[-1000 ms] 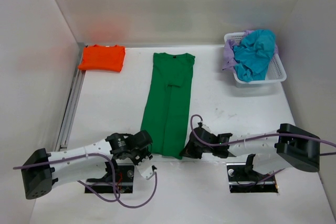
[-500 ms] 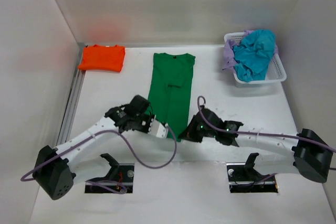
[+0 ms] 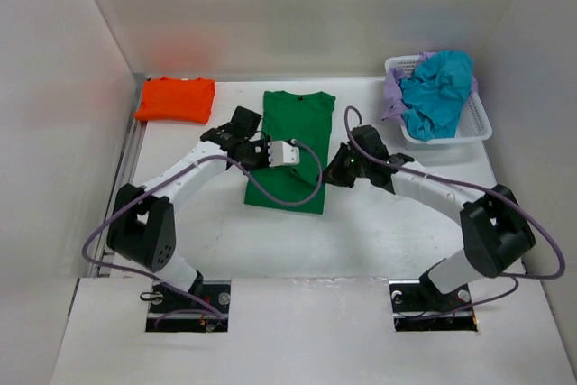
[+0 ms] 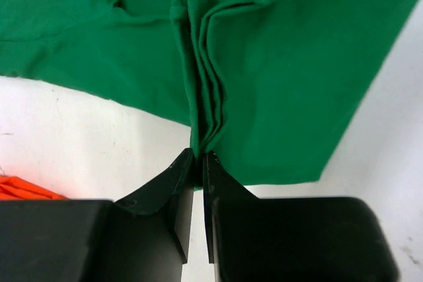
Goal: Fold and stack the t-shirts
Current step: Fold the folded rectangular tshirt in 1/3 of the way
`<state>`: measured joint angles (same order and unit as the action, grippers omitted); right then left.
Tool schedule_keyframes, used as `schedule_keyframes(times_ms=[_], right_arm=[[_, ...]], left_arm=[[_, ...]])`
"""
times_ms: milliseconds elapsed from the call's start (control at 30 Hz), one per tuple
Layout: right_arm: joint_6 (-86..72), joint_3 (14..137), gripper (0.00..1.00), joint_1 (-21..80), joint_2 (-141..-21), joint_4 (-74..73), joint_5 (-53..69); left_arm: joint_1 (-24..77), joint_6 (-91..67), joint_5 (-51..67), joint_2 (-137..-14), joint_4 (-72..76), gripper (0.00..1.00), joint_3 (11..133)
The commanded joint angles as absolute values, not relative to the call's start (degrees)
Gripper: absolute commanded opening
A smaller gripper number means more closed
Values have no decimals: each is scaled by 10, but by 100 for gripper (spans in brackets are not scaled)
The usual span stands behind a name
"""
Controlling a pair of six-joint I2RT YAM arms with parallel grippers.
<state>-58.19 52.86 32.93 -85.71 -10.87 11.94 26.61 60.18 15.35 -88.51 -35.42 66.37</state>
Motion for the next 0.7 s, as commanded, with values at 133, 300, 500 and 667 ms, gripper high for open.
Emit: schedule_keyframes(times_ms=[133, 300, 500, 667], right_arm=[[-521, 602, 3, 289, -932, -104, 164], [-496, 642, 3, 255, -1004, -95, 191], [-488, 671, 31, 225, -1052, -81, 204], [-473, 708, 46, 199, -1070, -66, 211]], left_arm=[[253, 555, 156, -950, -283, 8, 718], [243, 548, 155, -990, -270, 8, 740], [232, 546, 147, -1015, -258, 14, 743], [214, 531, 98, -1047, -191, 32, 744]])
